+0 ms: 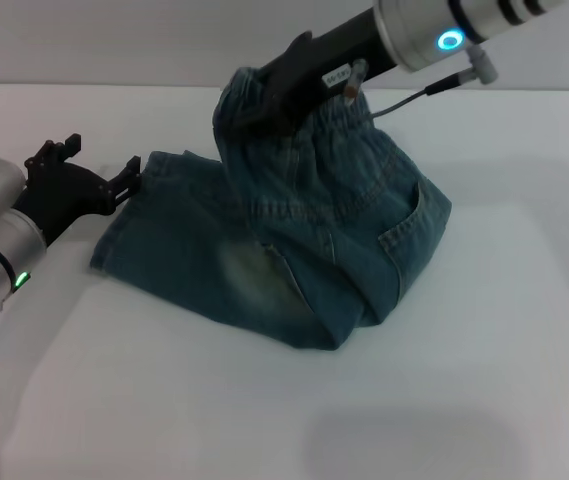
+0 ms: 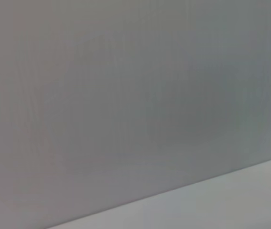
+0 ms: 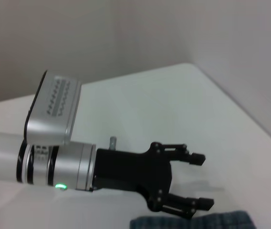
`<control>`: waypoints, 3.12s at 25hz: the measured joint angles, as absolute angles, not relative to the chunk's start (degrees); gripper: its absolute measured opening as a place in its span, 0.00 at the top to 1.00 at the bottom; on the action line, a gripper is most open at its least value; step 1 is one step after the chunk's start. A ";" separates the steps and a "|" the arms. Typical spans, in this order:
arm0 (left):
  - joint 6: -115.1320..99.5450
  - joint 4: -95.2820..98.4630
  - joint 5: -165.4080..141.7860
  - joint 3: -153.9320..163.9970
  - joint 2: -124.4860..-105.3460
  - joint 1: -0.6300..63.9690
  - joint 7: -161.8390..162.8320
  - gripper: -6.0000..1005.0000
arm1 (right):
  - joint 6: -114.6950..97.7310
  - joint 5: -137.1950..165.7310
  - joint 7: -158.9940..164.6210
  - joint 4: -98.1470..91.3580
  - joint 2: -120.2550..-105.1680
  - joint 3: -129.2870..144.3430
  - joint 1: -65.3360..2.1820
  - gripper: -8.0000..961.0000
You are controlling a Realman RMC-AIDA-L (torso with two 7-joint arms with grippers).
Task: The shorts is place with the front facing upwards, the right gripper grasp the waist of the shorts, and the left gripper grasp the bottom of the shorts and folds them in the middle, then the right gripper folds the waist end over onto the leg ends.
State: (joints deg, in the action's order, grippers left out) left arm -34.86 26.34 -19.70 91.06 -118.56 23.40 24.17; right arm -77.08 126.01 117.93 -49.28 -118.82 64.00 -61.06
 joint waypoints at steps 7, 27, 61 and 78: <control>-35.35 26.10 -19.68 89.58 -118.49 23.11 24.16 0.16 | -77.00 126.41 117.45 -48.39 -118.72 69.88 -61.38 0.61; -38.03 24.61 -19.69 87.57 -118.50 22.14 23.99 0.16 | -74.67 127.47 113.89 -49.72 -119.34 82.69 -58.87 0.61; -37.44 24.59 -19.69 85.76 -118.25 26.77 23.38 0.16 | -88.89 133.99 120.06 -47.79 -118.61 80.61 -50.35 0.61; -37.35 23.15 -19.68 85.70 -118.30 28.13 23.37 0.16 | -79.37 140.93 120.33 -45.88 -118.51 71.50 -50.71 0.61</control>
State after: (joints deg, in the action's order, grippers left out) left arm -37.35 23.15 -19.68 85.70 -118.30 28.13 23.37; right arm -79.37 140.93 120.33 -45.88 -118.51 71.50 -50.71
